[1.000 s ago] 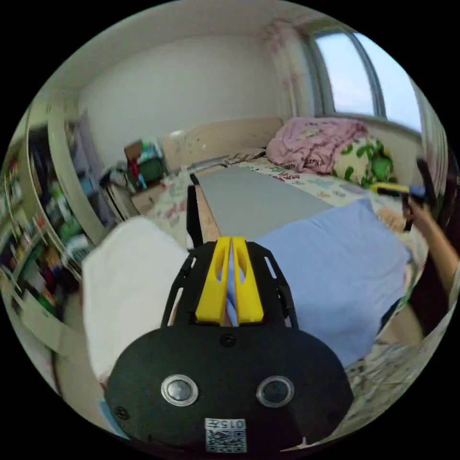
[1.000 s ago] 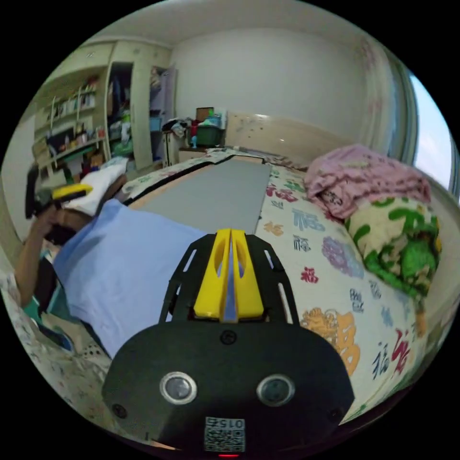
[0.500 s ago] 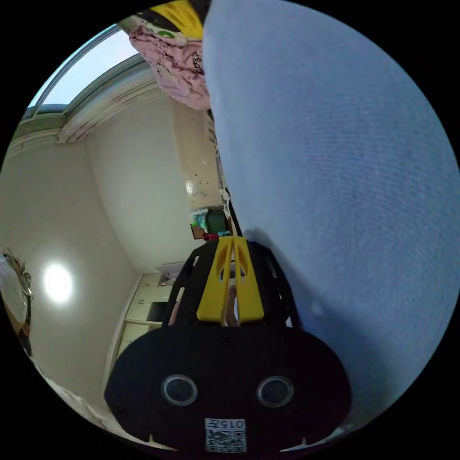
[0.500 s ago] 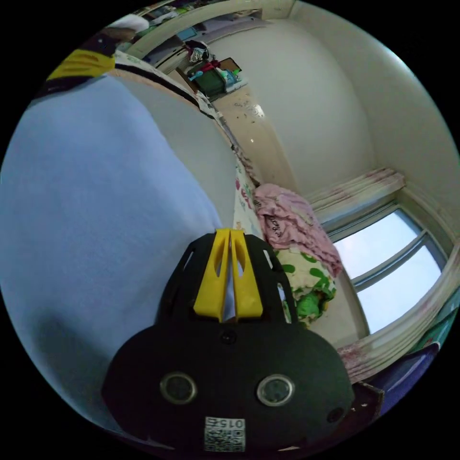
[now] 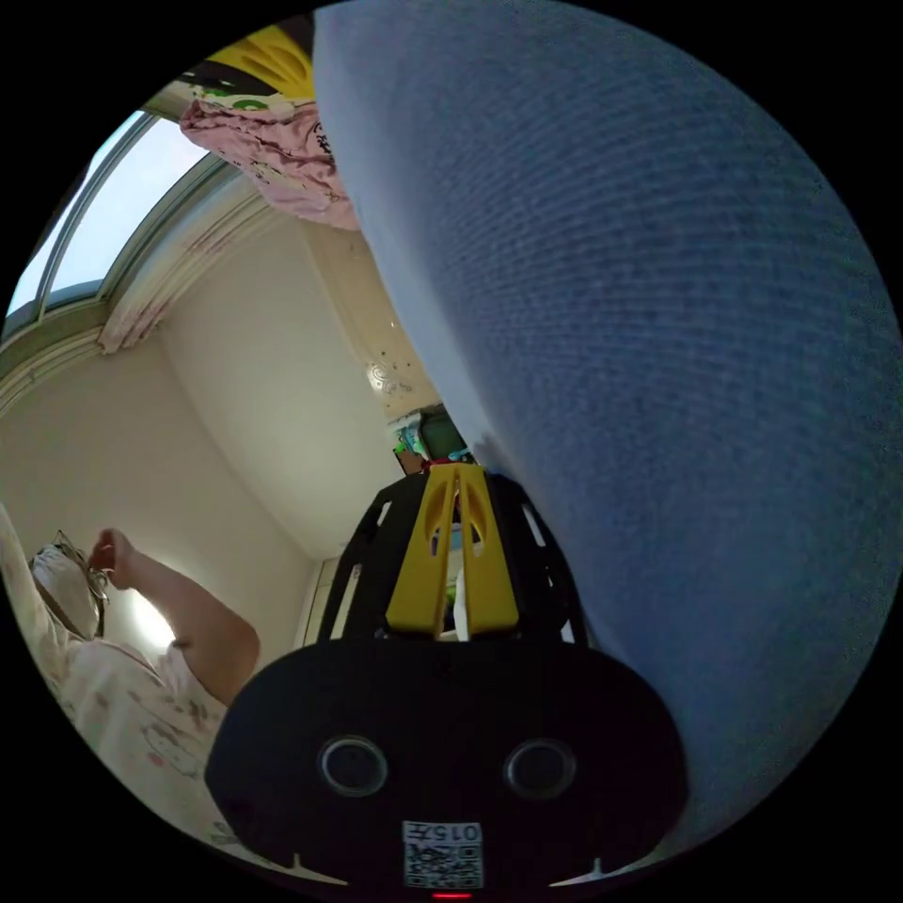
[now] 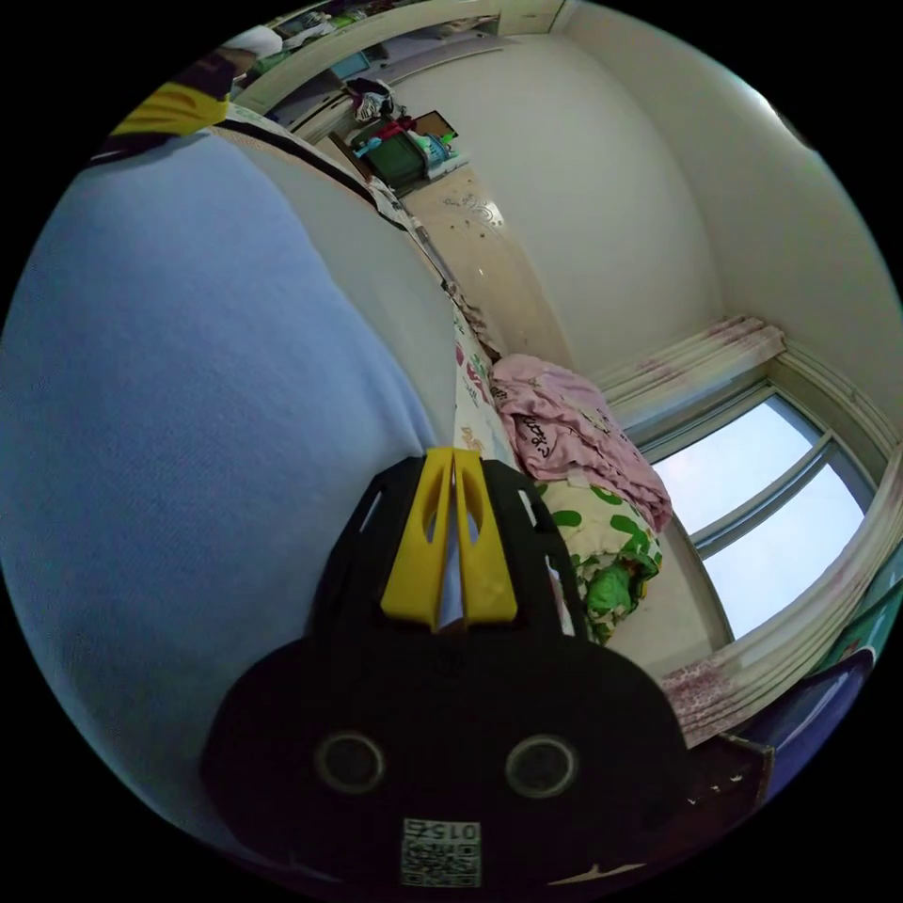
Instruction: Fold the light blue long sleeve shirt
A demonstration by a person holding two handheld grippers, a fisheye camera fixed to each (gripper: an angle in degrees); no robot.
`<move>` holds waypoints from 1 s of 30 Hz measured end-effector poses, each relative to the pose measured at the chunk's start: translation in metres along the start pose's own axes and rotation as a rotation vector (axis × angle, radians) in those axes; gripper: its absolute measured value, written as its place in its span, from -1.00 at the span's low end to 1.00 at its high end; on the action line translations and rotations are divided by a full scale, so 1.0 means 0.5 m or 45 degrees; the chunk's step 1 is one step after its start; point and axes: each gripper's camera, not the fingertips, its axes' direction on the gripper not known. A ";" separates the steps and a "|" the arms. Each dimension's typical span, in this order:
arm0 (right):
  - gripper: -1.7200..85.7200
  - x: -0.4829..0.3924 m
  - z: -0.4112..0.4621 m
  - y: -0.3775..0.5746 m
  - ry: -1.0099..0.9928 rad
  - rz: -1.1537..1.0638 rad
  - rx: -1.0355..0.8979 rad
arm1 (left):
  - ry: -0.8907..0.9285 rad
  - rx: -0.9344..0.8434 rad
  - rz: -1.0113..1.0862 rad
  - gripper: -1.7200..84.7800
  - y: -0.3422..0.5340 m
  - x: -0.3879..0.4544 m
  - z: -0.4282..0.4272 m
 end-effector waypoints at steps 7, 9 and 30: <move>-0.98 -0.003 0.011 0.030 0.010 0.022 0.015 | -0.008 -0.001 0.008 -0.97 0.019 -0.105 -0.058; -0.98 -0.005 0.013 0.033 0.012 0.018 0.016 | -0.007 -0.001 0.009 -0.97 0.026 -0.126 -0.069; -0.98 -0.029 -0.006 -0.083 0.032 0.000 0.033 | -0.005 0.000 0.015 -0.97 0.105 -0.227 -0.140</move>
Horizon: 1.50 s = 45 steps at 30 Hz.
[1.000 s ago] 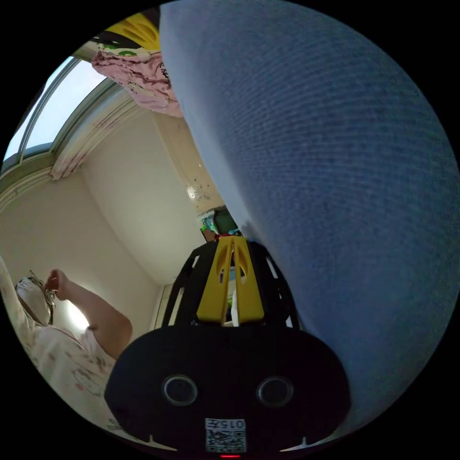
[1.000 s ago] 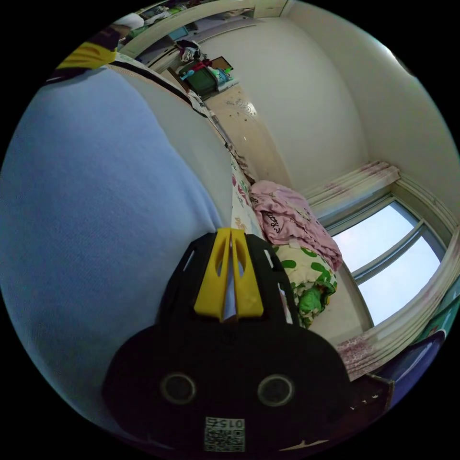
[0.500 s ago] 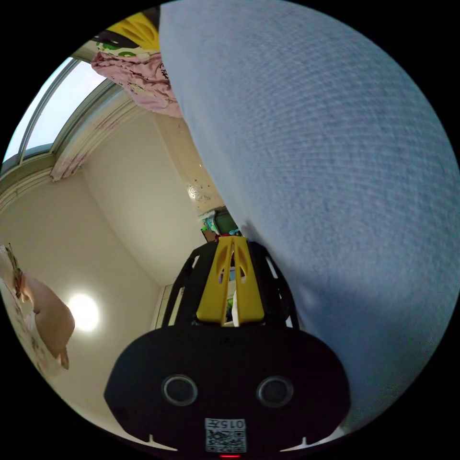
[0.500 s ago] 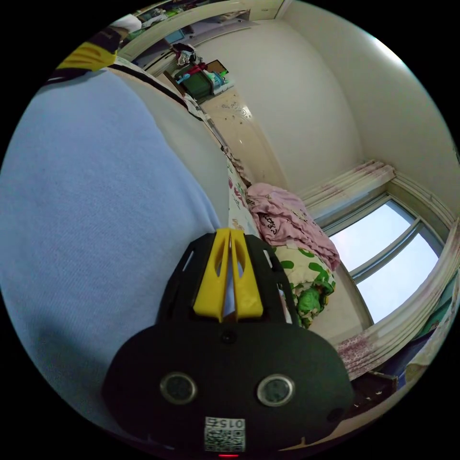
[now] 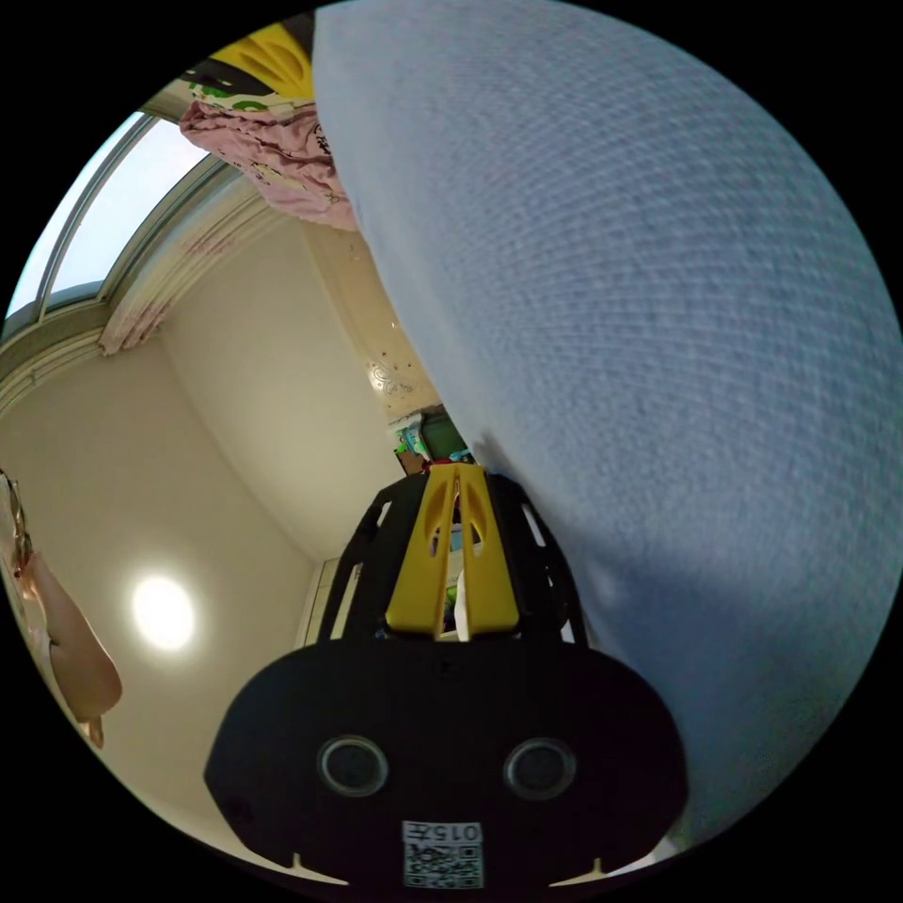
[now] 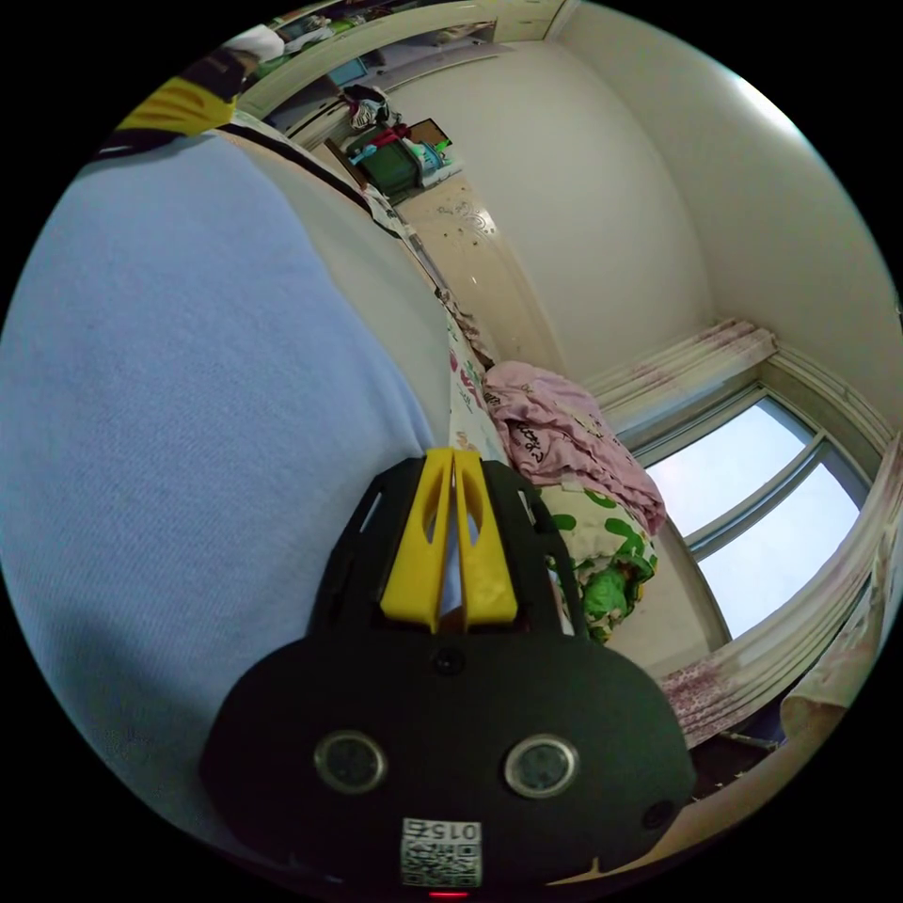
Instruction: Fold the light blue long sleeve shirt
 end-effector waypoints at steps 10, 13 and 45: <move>-0.98 0.000 -0.028 -0.139 0.017 -0.033 -0.008 | 0.010 0.002 -0.008 -0.97 0.029 0.040 0.002; -0.98 0.015 -0.039 -0.197 -0.017 -0.059 -0.029 | 0.023 0.006 -0.021 -0.97 0.038 0.062 0.009; -0.74 0.373 -0.253 -0.513 -1.517 0.318 -0.328 | 0.075 0.036 -0.037 -0.98 0.089 0.581 0.302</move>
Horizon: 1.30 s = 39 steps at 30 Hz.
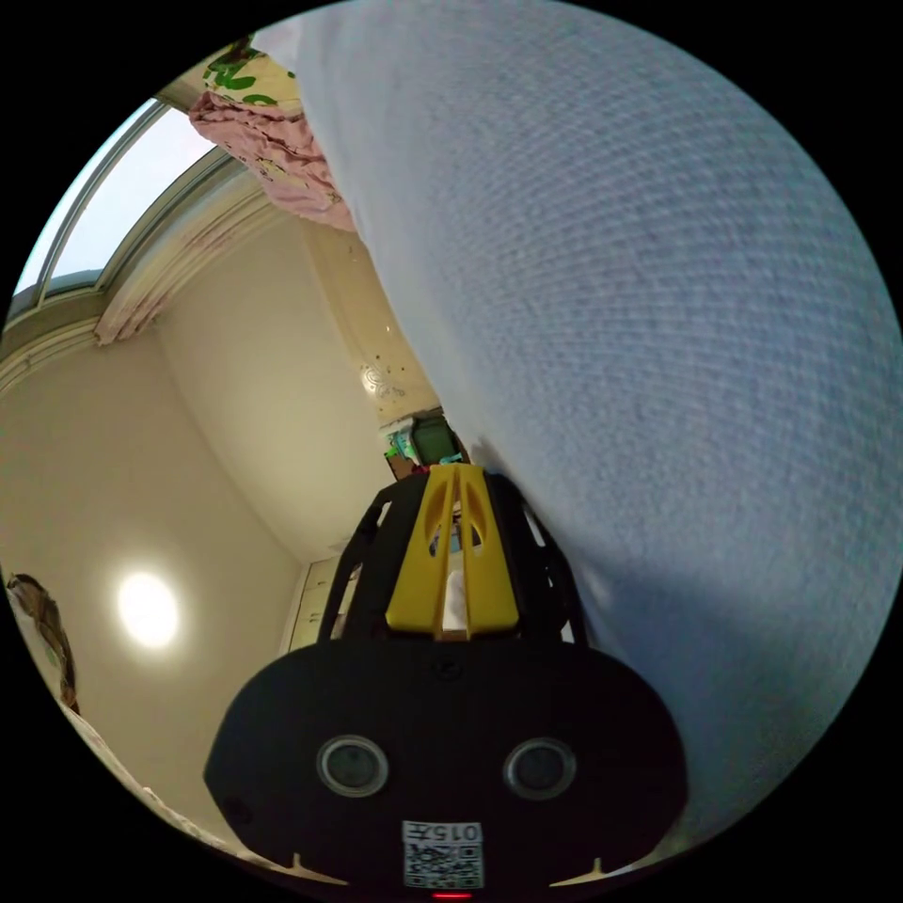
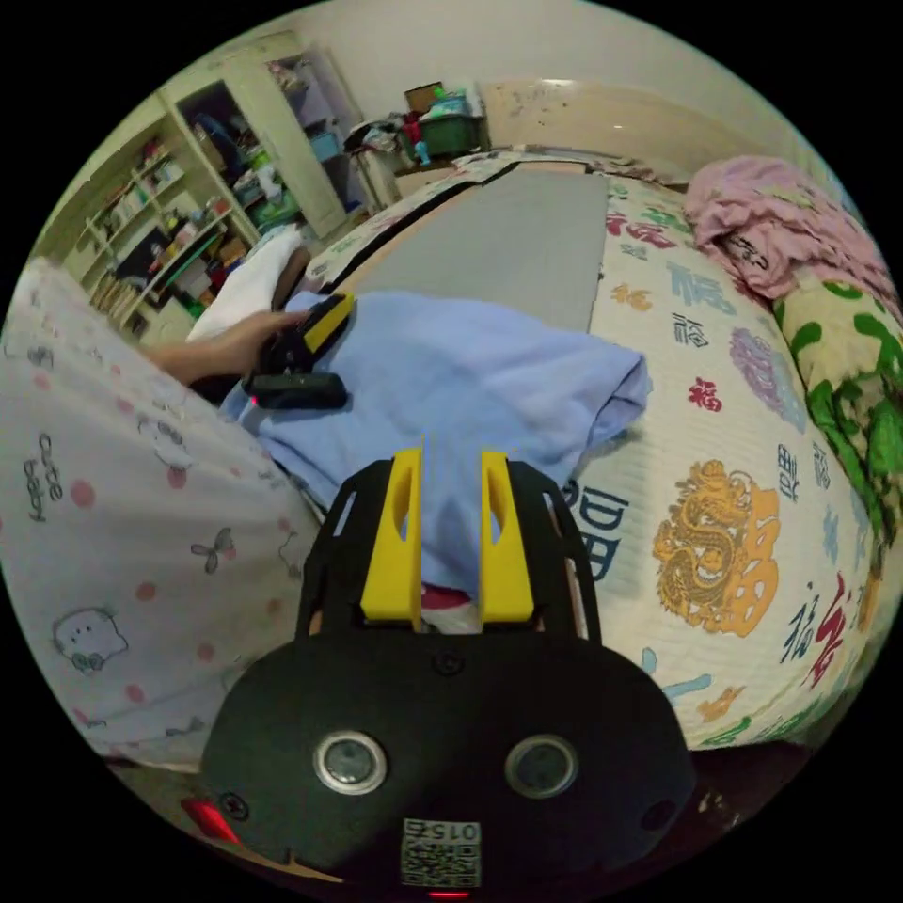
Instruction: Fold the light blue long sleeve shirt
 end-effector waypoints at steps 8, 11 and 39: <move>-0.71 -0.117 0.082 -0.085 -0.175 -0.257 -0.301 | 0.467 -0.031 -0.545 -0.97 0.143 0.009 0.216; -0.73 -0.169 0.096 -0.086 -0.177 -0.411 -0.310 | 0.972 -0.010 -1.056 -0.97 0.330 -0.097 0.353; -0.90 -0.434 0.360 -0.284 -0.220 -0.266 -0.252 | 2.269 0.616 -0.567 -0.86 0.452 0.791 0.833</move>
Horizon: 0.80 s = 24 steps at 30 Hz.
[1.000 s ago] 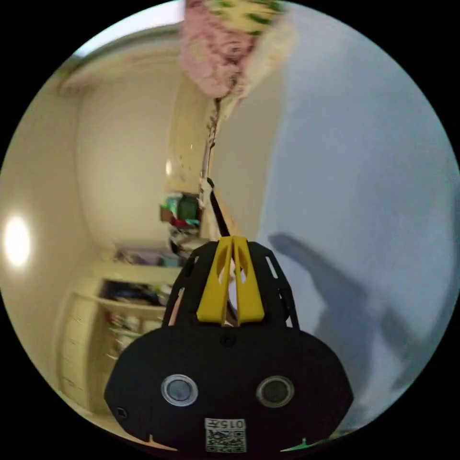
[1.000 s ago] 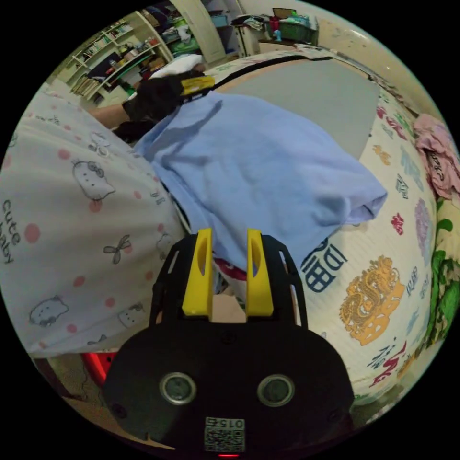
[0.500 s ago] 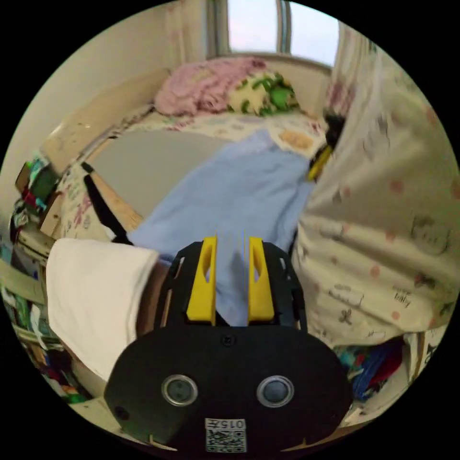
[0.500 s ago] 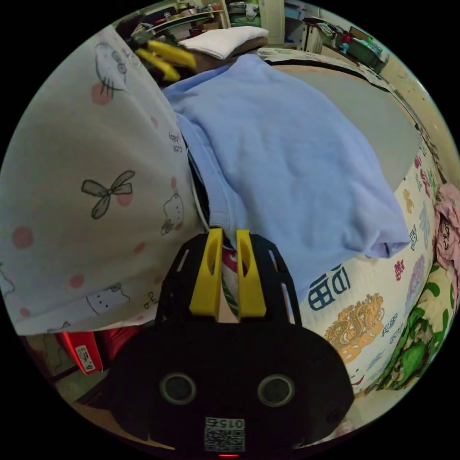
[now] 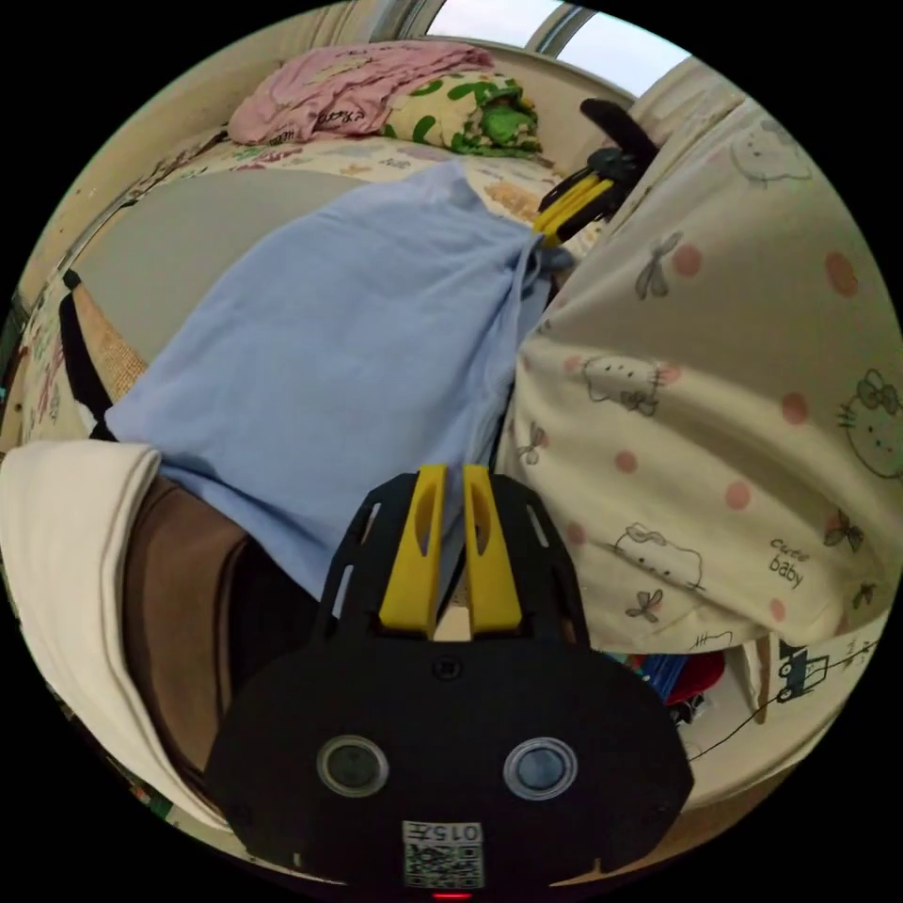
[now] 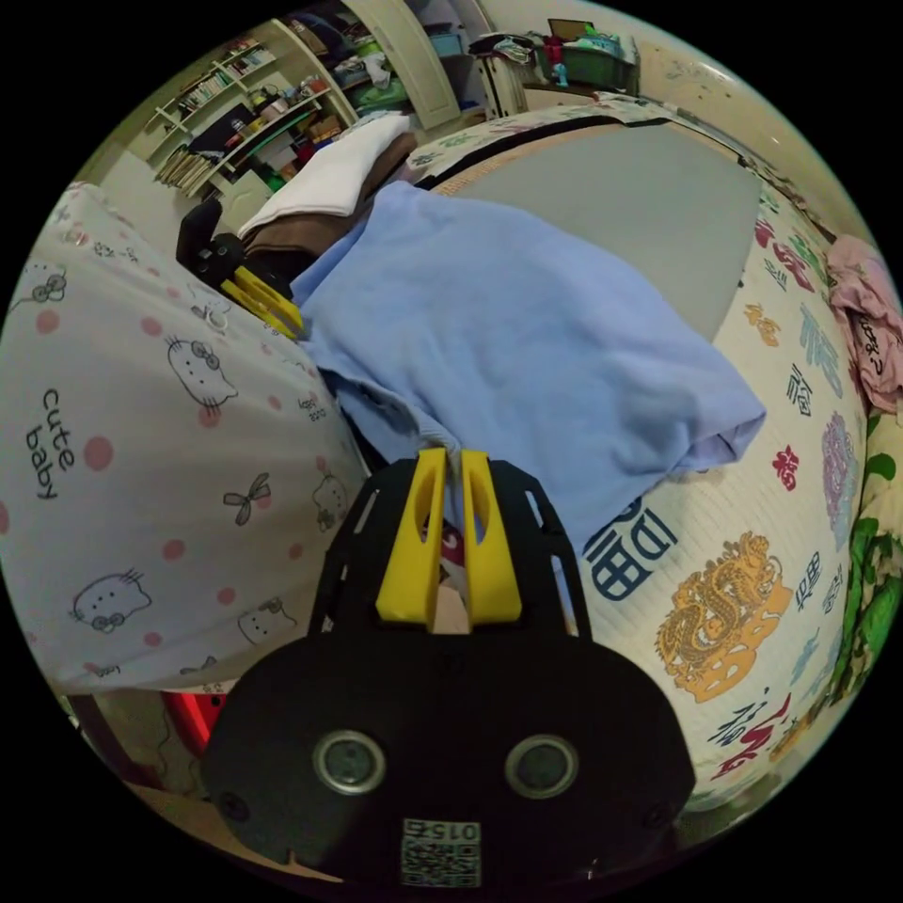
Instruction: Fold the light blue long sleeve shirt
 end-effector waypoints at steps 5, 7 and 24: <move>-0.91 -0.053 0.047 0.000 -0.019 0.034 0.012 | 0.017 -0.180 0.052 -0.89 0.016 -0.045 0.139; -0.91 -0.078 0.056 0.007 -0.012 0.042 0.027 | 0.067 -0.180 0.008 -0.93 0.028 -0.078 0.167; -0.91 -0.340 -0.543 -0.148 0.376 0.046 1.338 | -0.793 1.227 -0.495 -0.94 -0.008 -0.301 -0.331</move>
